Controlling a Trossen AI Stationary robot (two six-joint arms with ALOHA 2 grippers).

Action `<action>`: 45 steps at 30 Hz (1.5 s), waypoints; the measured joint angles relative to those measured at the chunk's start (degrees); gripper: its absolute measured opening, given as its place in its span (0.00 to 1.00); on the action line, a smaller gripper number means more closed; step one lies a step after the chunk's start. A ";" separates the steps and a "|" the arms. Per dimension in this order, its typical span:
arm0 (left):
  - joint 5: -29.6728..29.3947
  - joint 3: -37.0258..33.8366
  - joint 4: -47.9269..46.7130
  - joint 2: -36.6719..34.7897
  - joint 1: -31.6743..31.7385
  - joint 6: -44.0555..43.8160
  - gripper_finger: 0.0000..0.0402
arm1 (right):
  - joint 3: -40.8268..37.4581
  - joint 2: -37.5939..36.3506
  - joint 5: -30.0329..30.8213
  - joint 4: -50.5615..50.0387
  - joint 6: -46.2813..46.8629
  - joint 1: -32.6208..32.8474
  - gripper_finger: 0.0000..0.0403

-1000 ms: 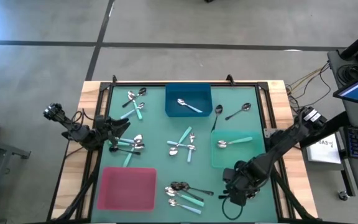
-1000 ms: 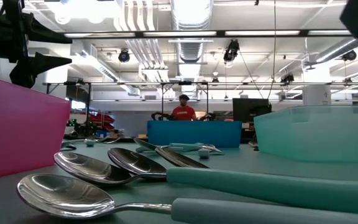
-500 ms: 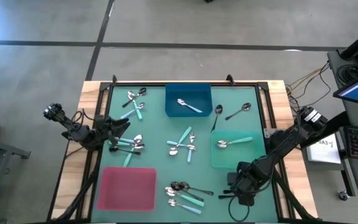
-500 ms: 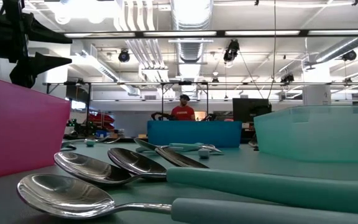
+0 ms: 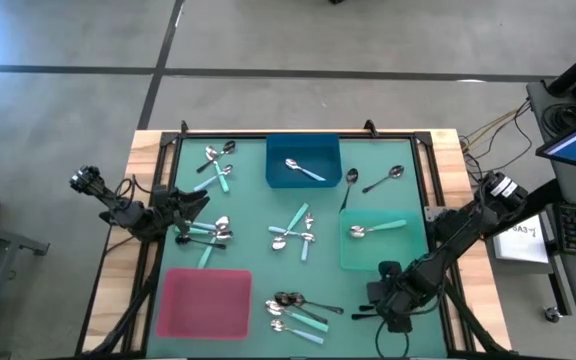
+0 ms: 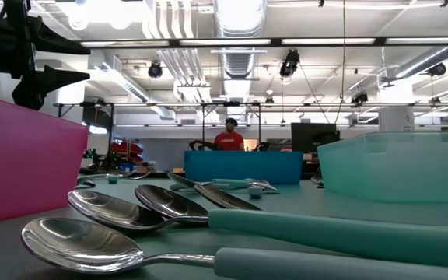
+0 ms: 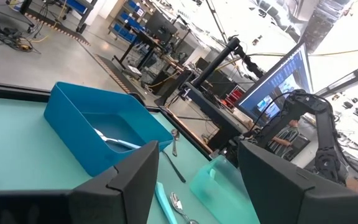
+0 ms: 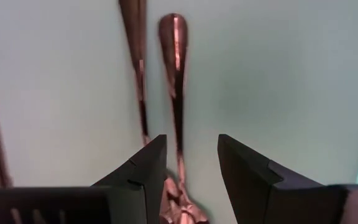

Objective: Sort silverware by color (type)
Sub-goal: Put the black spoon into the red bin

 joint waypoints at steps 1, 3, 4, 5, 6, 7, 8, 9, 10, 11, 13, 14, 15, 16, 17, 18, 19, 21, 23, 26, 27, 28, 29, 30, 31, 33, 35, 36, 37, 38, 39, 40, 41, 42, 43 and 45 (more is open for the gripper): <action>0.01 0.00 0.00 0.01 0.01 0.00 0.51 | -0.28 0.00 0.08 0.06 -0.01 0.00 0.33; 0.02 -0.01 0.00 0.01 0.01 0.00 0.51 | -0.66 0.00 0.16 0.08 0.01 0.11 0.33; 0.02 -0.01 0.00 0.00 0.00 0.00 0.51 | -0.78 0.00 0.18 0.13 -0.04 0.21 0.33; 0.00 0.01 0.00 0.00 0.00 -0.02 0.51 | -0.85 0.00 0.15 0.21 -0.16 0.24 0.33; 0.02 0.00 0.00 0.00 0.00 0.00 0.51 | -0.87 0.00 0.17 0.28 -0.38 0.26 0.33; 0.02 0.00 0.00 0.02 0.00 0.00 0.51 | -0.88 0.00 0.14 0.34 -0.49 0.28 0.33; 0.00 0.01 0.00 0.02 0.00 0.00 0.51 | -0.88 0.00 0.13 0.45 -0.49 0.28 0.33; 0.00 -0.01 0.00 0.02 0.00 0.00 0.51 | -0.88 0.00 0.07 0.71 -0.49 0.26 0.33; 0.00 0.00 -0.02 0.02 0.00 -0.02 0.51 | -0.88 0.00 -0.11 1.18 -0.49 0.26 0.33; 0.00 0.00 0.00 0.01 0.00 0.00 0.51 | -0.88 0.00 -0.12 1.57 -0.58 0.32 0.33; 0.01 0.01 0.00 0.00 0.01 0.00 0.51 | -0.88 0.00 -0.16 1.61 -1.13 0.53 0.33; 0.02 0.01 -0.02 0.02 0.00 0.00 0.51 | -0.88 0.00 -0.18 1.62 -1.33 0.77 0.33; 0.01 0.00 0.00 0.00 0.01 0.00 0.51 | -0.88 0.00 -0.21 1.63 -1.40 1.01 0.33; 0.00 -0.01 -0.02 0.02 0.02 0.00 0.51 | -0.88 0.00 -0.21 1.63 -1.41 1.31 0.33; 0.00 0.01 0.00 0.00 0.00 0.00 0.51 | -0.90 0.00 -0.21 1.63 -1.41 1.66 0.33; 0.00 0.01 0.00 0.00 0.00 0.00 0.51 | -0.90 0.00 -0.21 1.64 -1.39 2.05 0.33; 0.00 0.00 0.00 0.01 0.01 -0.01 0.51 | -0.90 0.06 -0.21 1.68 -1.38 2.42 0.33; 0.00 0.00 -0.02 0.01 0.01 -0.01 0.51 | -0.90 0.80 -0.20 1.99 -1.28 2.98 0.33; 0.00 0.01 0.00 0.01 0.01 0.00 0.51 | -0.87 2.06 0.34 2.18 -1.21 3.50 0.33; 0.02 -0.01 0.00 0.02 0.00 0.00 0.51 | -0.57 4.55 1.12 2.18 -1.11 3.73 0.33; 0.02 -0.01 0.00 0.00 0.02 0.00 0.51 | -0.53 5.40 1.69 1.96 -0.97 3.81 0.33; 0.00 0.01 -0.02 0.00 0.00 0.00 0.51 | -0.57 6.27 2.47 1.75 -0.76 3.81 0.33; 0.00 0.01 0.00 0.02 0.00 0.00 0.51 | -0.62 7.01 3.45 1.61 -0.42 3.80 0.33; 0.00 0.01 0.00 0.00 0.01 0.00 0.51 | -0.62 7.61 4.48 1.63 0.24 3.80 0.33; 0.01 0.00 -0.02 0.01 0.00 0.00 0.51 | -0.64 8.13 5.12 1.77 0.78 3.80 0.33; 0.01 -0.01 0.00 0.01 0.01 0.00 0.51 | -0.66 8.77 5.89 1.91 1.47 3.80 0.32; 0.02 0.00 -0.02 0.00 0.00 0.00 0.51 | -0.73 9.06 6.06 1.90 1.56 3.80 0.29; 0.02 -0.01 0.00 0.02 0.00 0.00 0.51 | -0.75 9.14 6.16 1.89 1.44 3.80 0.27; 0.00 0.01 0.00 0.00 0.02 0.00 0.51 | -0.77 9.14 6.19 1.87 1.33 3.80 0.25; 0.02 0.01 0.00 0.02 0.00 -0.01 0.51 | -0.77 9.14 6.20 1.85 1.25 3.77 0.22; 0.02 0.01 0.00 0.02 0.00 0.00 0.51 | -0.79 9.14 6.23 1.88 1.20 3.74 0.19; 0.00 0.00 0.00 0.02 0.02 0.00 0.51 | -0.79 9.16 6.24 1.90 0.97 3.73 0.16; 0.01 0.00 -0.01 0.01 0.02 0.00 0.51 | -0.79 9.18 6.22 1.96 0.36 3.72 0.12; 0.02 0.00 0.00 0.02 0.01 0.00 0.51 | -0.82 9.18 6.22 2.02 0.21 3.72 0.09; 0.00 0.00 0.00 0.00 0.02 0.00 0.51 | -0.82 9.18 6.22 2.04 0.19 3.72 0.06; 0.00 -0.01 0.00 0.00 0.02 0.00 0.51 | -0.84 9.20 6.22 2.07 0.24 3.72 0.04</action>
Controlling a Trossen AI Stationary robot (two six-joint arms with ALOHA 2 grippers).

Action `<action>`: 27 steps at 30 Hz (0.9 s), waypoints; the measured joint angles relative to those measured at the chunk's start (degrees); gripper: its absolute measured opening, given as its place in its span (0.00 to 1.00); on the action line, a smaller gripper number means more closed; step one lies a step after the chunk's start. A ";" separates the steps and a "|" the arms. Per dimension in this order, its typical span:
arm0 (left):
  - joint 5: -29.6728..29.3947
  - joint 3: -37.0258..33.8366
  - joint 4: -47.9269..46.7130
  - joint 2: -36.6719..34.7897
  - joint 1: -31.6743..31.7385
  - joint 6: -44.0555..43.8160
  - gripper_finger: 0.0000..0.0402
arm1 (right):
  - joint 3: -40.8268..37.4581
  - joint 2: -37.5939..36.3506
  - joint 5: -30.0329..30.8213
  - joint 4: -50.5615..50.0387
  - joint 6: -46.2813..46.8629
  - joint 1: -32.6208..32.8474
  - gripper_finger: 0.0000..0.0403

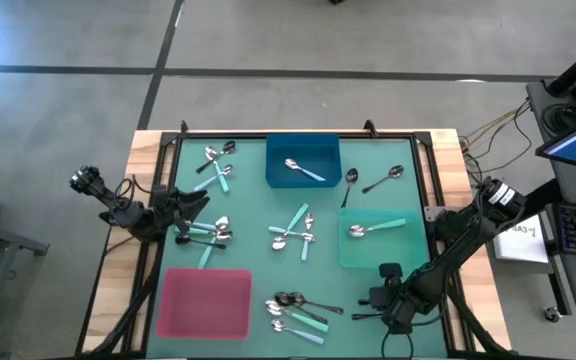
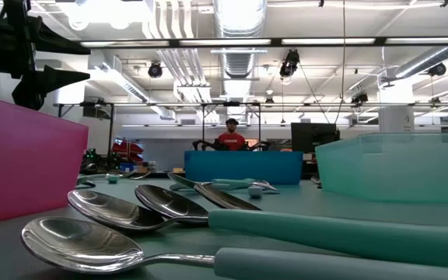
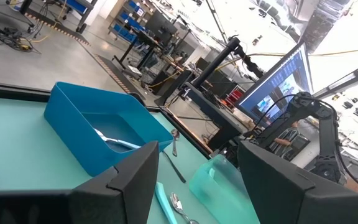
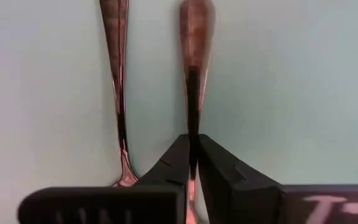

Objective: Sort silverware by color (type)
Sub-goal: Put the black spoon into the red bin

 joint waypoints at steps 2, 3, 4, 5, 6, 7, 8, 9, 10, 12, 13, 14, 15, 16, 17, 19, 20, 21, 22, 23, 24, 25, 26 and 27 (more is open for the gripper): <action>0.00 0.00 0.00 0.00 -0.02 0.00 0.51 | 0.00 0.02 -0.03 0.00 -0.01 0.00 0.03; 0.02 0.00 -0.02 0.01 -0.02 0.00 0.51 | 0.00 0.03 -0.04 0.00 0.02 0.00 0.03; 0.00 0.02 0.00 0.00 -0.02 0.00 0.51 | 0.00 -0.05 -0.04 0.00 0.05 0.00 0.03; 0.00 0.00 0.00 0.01 -0.02 0.00 0.51 | 0.00 -0.17 -0.02 0.00 0.26 -0.01 0.03; 0.00 0.01 0.00 0.01 -0.01 0.00 0.51 | 0.00 -0.40 0.00 0.00 0.52 0.00 0.03; 0.00 0.01 0.00 0.01 -0.01 -0.01 0.51 | 0.00 -0.87 0.04 0.00 0.71 -0.02 0.03; 0.01 0.00 0.00 0.02 -0.01 0.00 0.51 | 0.00 -1.32 0.32 0.01 0.76 0.00 0.03; 0.00 0.01 0.00 0.01 -0.01 0.00 0.51 | 0.00 -1.93 0.78 0.08 0.85 0.00 0.03; 0.01 0.01 -0.01 0.01 -0.02 0.00 0.51 | -0.02 -2.71 1.39 0.18 1.01 0.01 0.02; 0.00 0.02 0.00 0.00 -0.02 0.00 0.51 | -0.03 -4.32 2.53 0.45 1.51 0.04 0.02; 0.02 0.02 0.00 0.00 -0.02 0.00 0.51 | -0.14 -5.09 3.55 0.68 2.00 0.04 0.02; 0.02 0.00 0.00 0.00 0.00 0.00 0.51 | -0.27 -5.75 4.94 0.90 2.19 -0.01 0.02; 0.00 0.01 0.00 0.01 -0.01 0.00 0.51 | -0.33 -6.46 6.18 1.09 2.78 -0.14 0.02; 0.00 0.01 -0.01 0.00 0.00 0.00 0.51 | -0.33 -7.22 7.35 1.12 3.46 -0.19 0.02; 0.00 0.00 -0.01 0.00 -0.01 -0.01 0.51 | -0.33 -8.01 8.68 1.16 3.79 -0.19 0.02; 0.02 0.02 0.00 0.02 -0.02 -0.02 0.51 | -0.27 -9.22 9.87 1.35 4.08 -0.13 0.02; 0.00 0.02 0.00 0.02 -0.02 -0.02 0.51 | -0.26 -9.44 10.23 1.54 4.04 -0.19 0.02; 0.00 0.02 0.00 0.00 0.00 0.00 0.51 | -0.26 -9.57 10.33 1.71 4.00 -0.36 0.02; 0.00 0.02 0.00 0.02 -0.02 0.00 0.51 | -0.26 -9.61 11.02 1.93 3.96 -0.54 0.02; 0.00 0.02 0.00 0.01 -0.01 0.01 0.51 | -0.26 -9.65 11.71 2.36 3.93 -0.74 0.02; -0.02 0.02 0.06 0.01 0.05 0.54 0.51 | -0.25 -9.68 11.98 2.79 3.91 -1.02 0.02; -0.05 0.00 0.08 0.00 0.11 1.37 0.51 | -0.22 -9.65 12.02 2.94 3.91 -1.22 0.02; -0.05 0.00 0.10 0.00 0.11 2.10 0.51 | -0.22 -9.54 11.99 2.95 3.91 -1.40 0.02; -0.05 0.02 0.15 0.01 0.15 2.40 0.51 | -0.22 -9.35 11.98 2.99 3.88 -1.64 0.02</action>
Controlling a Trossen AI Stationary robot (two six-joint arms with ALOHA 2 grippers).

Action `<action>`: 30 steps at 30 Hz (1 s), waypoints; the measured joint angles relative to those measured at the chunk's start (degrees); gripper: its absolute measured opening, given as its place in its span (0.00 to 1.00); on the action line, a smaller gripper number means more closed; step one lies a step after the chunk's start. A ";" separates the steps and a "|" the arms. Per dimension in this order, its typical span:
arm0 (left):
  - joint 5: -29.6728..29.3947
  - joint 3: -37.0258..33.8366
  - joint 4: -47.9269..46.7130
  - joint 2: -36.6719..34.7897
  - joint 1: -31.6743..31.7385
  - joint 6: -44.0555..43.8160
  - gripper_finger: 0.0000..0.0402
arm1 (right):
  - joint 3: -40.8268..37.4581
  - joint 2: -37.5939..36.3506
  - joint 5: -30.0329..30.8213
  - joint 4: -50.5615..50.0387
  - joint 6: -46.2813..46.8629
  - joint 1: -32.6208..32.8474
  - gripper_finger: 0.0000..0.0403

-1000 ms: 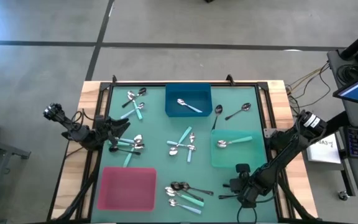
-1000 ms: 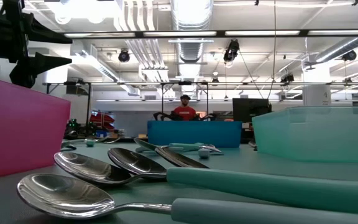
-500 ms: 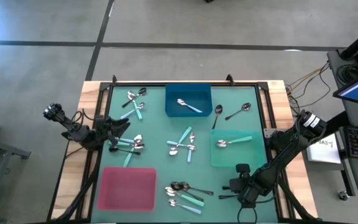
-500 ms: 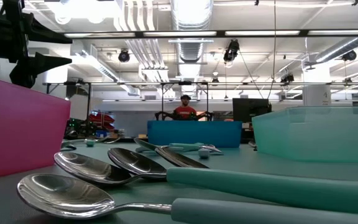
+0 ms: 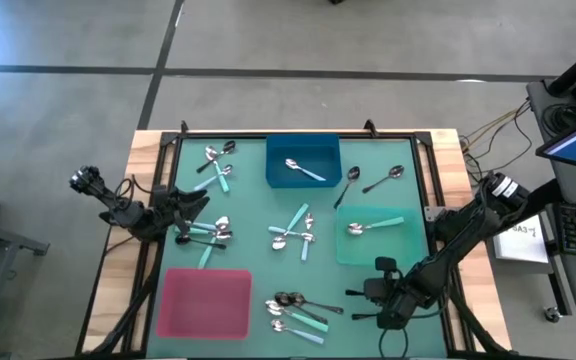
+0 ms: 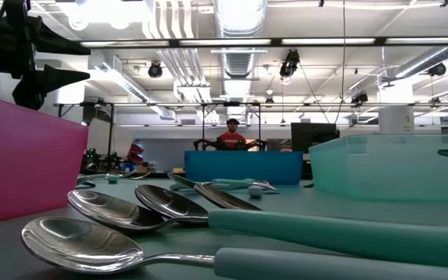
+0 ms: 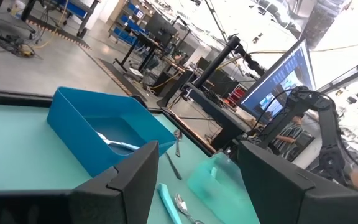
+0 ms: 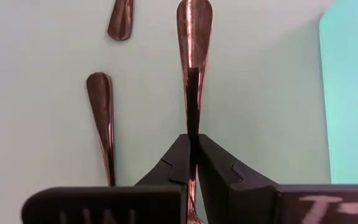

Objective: Sort silverware by color (type)
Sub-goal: Put the black spoon into the red bin

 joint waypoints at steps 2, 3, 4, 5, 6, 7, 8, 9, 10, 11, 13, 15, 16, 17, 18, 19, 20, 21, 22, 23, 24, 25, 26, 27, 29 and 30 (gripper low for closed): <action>0.00 0.00 0.03 0.01 0.00 -0.02 0.51 | 0.00 0.07 -0.04 0.32 -0.06 -0.50 0.02; 0.00 -0.01 0.12 -0.01 0.00 -0.02 0.51 | 0.02 0.07 0.02 0.65 -0.30 -0.84 0.02; 0.00 -0.01 0.12 0.01 0.00 -0.02 0.51 | 0.04 -0.03 0.02 0.91 -0.34 -1.13 0.02; 0.02 -0.01 0.09 0.01 0.00 -0.02 0.51 | 0.06 -0.15 0.04 0.96 -0.35 -1.42 0.02; 0.01 0.01 0.11 0.01 0.00 -0.24 0.51 | 0.07 -0.31 0.06 0.96 -0.35 -1.67 0.02; 0.02 0.00 0.13 0.00 0.00 -0.55 0.51 | 0.07 -0.48 0.06 0.99 -0.39 -1.88 0.02; 0.02 -0.01 0.11 0.00 0.00 -0.92 0.51 | 0.09 -0.66 0.04 1.03 -0.42 -2.08 0.02; 0.01 -0.01 0.13 0.01 0.00 -1.43 0.51 | 0.09 -0.81 0.02 1.05 -0.46 -2.24 0.02; 0.00 0.00 0.22 0.01 0.06 -1.95 0.51 | 0.11 -0.88 0.04 1.15 -0.58 -2.46 0.02; 0.00 0.01 0.34 -0.01 0.18 -2.61 0.51 | 0.11 -0.99 0.02 1.38 -0.96 -2.74 0.02; 0.01 0.00 0.64 0.00 0.26 -3.14 0.51 | 0.11 -1.52 0.04 2.35 -2.23 -3.29 0.02; 0.15 -0.01 1.04 0.01 0.26 -3.17 0.51 | 0.11 -2.28 0.74 3.81 -3.62 -4.05 0.02; 0.99 -0.01 1.11 0.01 0.28 -3.25 0.51 | 0.11 -2.68 1.45 4.56 -4.09 -4.39 0.02; 2.70 -0.01 1.46 0.01 0.31 -3.27 0.51 | 0.11 -3.08 2.11 5.36 -4.90 -4.79 0.02; 4.56 -0.01 1.90 0.01 0.31 -3.21 0.51 | 0.11 -3.57 2.61 6.01 -5.59 -5.23 0.02; 6.37 -0.01 2.31 0.03 0.31 -3.08 0.51 | 0.11 -4.05 2.99 6.64 -6.67 -5.70 0.02; 7.66 0.00 2.73 0.11 0.32 -3.03 0.51 | 0.11 -4.61 3.13 7.18 -7.42 -6.19 0.02; 8.08 0.01 3.13 0.19 0.33 -3.01 0.51 | 0.15 -5.06 3.19 7.48 -8.02 -6.70 0.02; 7.92 -0.01 3.81 0.25 0.32 -2.87 0.51 | 0.15 -5.50 3.26 7.78 -8.40 -7.33 0.02; 7.59 -0.01 5.18 0.43 0.43 -2.03 0.51 | 0.15 -5.83 3.41 8.31 -8.91 -7.91 0.02; 7.34 -0.01 6.95 0.62 0.68 -0.29 0.51 | 0.15 -6.27 3.79 8.81 -9.40 -8.45 0.02; 7.48 -0.01 9.03 0.88 1.02 1.71 0.51 | 0.15 -6.60 4.35 9.24 -10.02 -9.00 0.02; 8.50 -0.01 11.46 1.18 1.39 3.90 0.51 | 0.15 -6.93 4.69 9.85 -11.06 -9.66 0.02; 10.70 -0.01 13.93 1.49 1.87 5.95 0.51 | 0.15 -7.16 4.76 10.77 -11.84 -10.31 0.02; 18.33 -0.01 19.56 2.68 2.93 9.54 0.51 | 0.15 -7.44 4.76 12.46 -14.08 -11.65 0.02; 22.54 -0.01 22.16 3.54 3.51 10.75 0.51 | 0.15 -7.47 4.78 13.47 -15.23 -12.33 0.02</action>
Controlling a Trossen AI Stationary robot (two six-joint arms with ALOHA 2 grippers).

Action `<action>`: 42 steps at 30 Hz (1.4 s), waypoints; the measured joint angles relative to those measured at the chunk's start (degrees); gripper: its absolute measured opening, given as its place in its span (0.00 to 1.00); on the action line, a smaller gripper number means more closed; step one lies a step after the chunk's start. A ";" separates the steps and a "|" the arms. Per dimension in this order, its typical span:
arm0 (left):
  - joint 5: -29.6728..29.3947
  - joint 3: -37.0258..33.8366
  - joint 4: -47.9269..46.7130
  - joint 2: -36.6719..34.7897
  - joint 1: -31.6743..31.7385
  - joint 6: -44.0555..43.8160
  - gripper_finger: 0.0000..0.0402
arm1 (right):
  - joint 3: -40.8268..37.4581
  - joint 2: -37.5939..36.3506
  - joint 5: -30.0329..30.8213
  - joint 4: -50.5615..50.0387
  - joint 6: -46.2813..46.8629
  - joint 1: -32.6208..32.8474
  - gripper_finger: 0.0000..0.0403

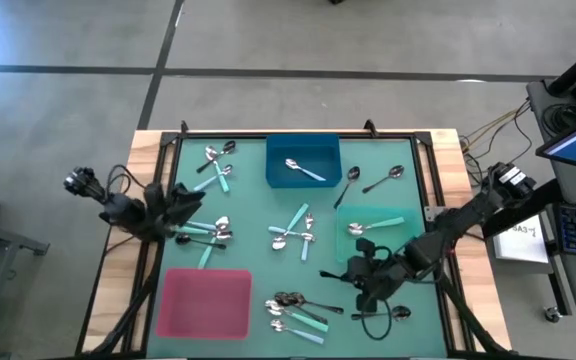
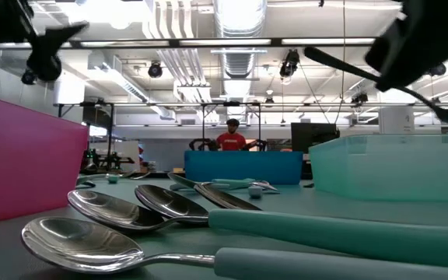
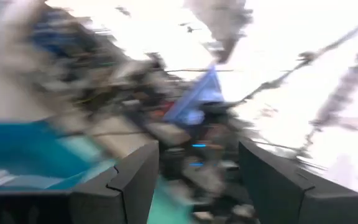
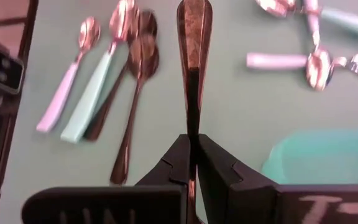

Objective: Sort silverware by color (type)
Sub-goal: Put the black spoon into the red bin

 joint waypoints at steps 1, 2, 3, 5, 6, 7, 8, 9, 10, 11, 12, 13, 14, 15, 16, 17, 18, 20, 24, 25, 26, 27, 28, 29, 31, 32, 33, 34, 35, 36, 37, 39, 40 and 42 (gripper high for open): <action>3.40 0.00 2.36 1.09 0.54 0.52 0.51 | 0.00 -0.05 -0.05 1.20 -1.43 -0.73 0.02; 5.67 0.00 4.70 2.50 1.03 0.70 0.51 | 0.00 -0.09 -0.11 2.37 -2.81 -1.45 0.02; 6.39 0.02 6.35 4.13 1.42 0.76 0.51 | 0.00 -0.11 -0.13 3.41 -4.12 -2.19 0.02; 6.31 0.02 7.19 7.77 2.06 0.29 0.51 | 0.00 -0.20 -0.23 5.30 -6.86 -3.71 0.02; 6.16 0.02 7.33 9.80 2.42 -0.51 0.51 | 0.02 -0.20 -0.22 6.28 -8.17 -4.53 0.02; 6.12 0.02 7.32 12.22 2.87 -1.83 0.51 | 0.02 -0.26 -0.25 7.07 -9.38 -5.30 0.02; 6.12 0.02 7.69 14.68 3.31 -3.66 0.51 | 0.02 -0.45 -0.26 7.52 -10.22 -6.05 0.02; 6.14 0.02 8.35 17.21 3.67 -5.45 0.51 | 0.02 -0.54 -0.26 7.98 -11.08 -6.84 0.02; 6.13 0.00 9.66 20.17 3.98 -6.72 0.51 | 0.02 -0.67 -0.26 8.69 -12.26 -7.67 0.02; 6.13 0.03 11.69 23.12 4.19 -7.40 0.51 | 0.04 -0.90 -0.30 9.00 -12.79 -8.34 0.02; 6.13 0.43 13.02 26.15 4.36 -7.65 0.51 | 0.04 -1.23 -0.30 8.77 -13.35 -9.07 0.02; 6.17 1.34 13.78 29.26 4.41 -7.52 0.51 | 0.04 -1.41 -0.28 8.79 -13.40 -9.87 0.02; 6.34 2.70 14.04 32.09 4.41 -6.94 0.51 | 0.04 -1.65 -0.30 9.04 -13.38 -10.60 0.02; 6.40 4.29 13.94 34.94 4.41 -6.01 0.51 | 0.04 -1.91 -0.29 9.04 -13.38 -11.21 0.02; 6.40 6.11 13.89 37.86 4.41 -4.73 0.51 | 0.04 -2.13 -0.28 9.04 -13.39 -11.80 0.02; 6.41 8.07 13.86 40.76 4.41 -3.26 0.51 | 0.04 -2.34 -0.28 9.36 -13.40 -12.35 0.02; 6.37 9.89 13.68 43.41 4.41 -1.85 0.51 | 0.04 -2.46 -0.27 9.85 -13.40 -12.82 0.02; 4.59 13.90 12.39 49.11 4.41 0.72 0.51 | 0.04 -2.78 -0.26 10.72 -13.40 -13.69 0.02; 0.12 20.38 9.72 58.37 4.41 3.46 0.51 | 0.04 -2.80 0.17 14.87 -15.68 -15.38 0.02; -0.33 21.57 9.72 60.34 4.38 3.90 0.51 | 0.04 -2.81 1.01 16.28 -17.33 -15.71 0.02; -1.01 22.58 9.65 62.24 4.38 4.27 0.51 | 0.04 -2.80 1.72 18.03 -19.11 -16.13 0.02; -1.60 23.57 9.61 64.20 4.38 4.36 0.51 | 0.04 -2.77 2.45 20.05 -20.83 -16.55 0.02; -2.28 24.45 9.63 65.88 4.36 4.35 0.51 | 0.04 -2.76 3.16 22.14 -22.61 -16.95 0.02; -2.84 25.15 9.60 67.49 4.36 4.27 0.51 | 0.04 -2.76 3.94 24.20 -24.52 -17.34 0.02; -3.23 26.71 9.92 70.92 4.38 4.18 0.51 | 0.04 -2.75 4.64 28.68 -28.04 -18.14 0.02; -3.22 27.60 10.60 72.83 4.38 4.36 0.51 | 0.04 -2.62 4.73 31.25 -29.76 -18.51 0.02; -3.24 28.59 11.22 74.71 4.38 4.84 0.51 | 0.04 -2.35 4.85 33.98 -31.56 -18.83 0.02; -3.24 29.67 12.24 76.73 4.38 5.75 0.51 | 0.06 -1.94 4.85 36.54 -33.32 -19.08 0.02; -3.24 31.04 13.34 78.86 4.38 6.95 0.51 | 0.07 -1.52 4.83 38.65 -35.13 -19.32 0.02; -3.24 32.31 14.36 80.78 4.38 8.21 0.51 | 0.07 -0.94 4.82 40.36 -36.80 -19.53 0.02; -3.57 33.49 14.91 82.50 4.38 9.34 0.51 | 0.07 -0.48 4.78 41.60 -38.06 -19.75 0.02; -7.37 36.04 15.79 85.79 4.36 11.07 0.51 | 0.07 0.30 4.70 42.41 -39.45 -20.08 0.02; -10.08 37.00 16.07 86.91 4.35 11.99 0.51 | 0.07 0.57 4.71 42.46 -40.00 -20.17 0.02; -13.49 38.59 16.84 88.40 4.30 13.40 0.51 | 0.07 1.16 4.75 42.74 -41.73 -20.32 0.02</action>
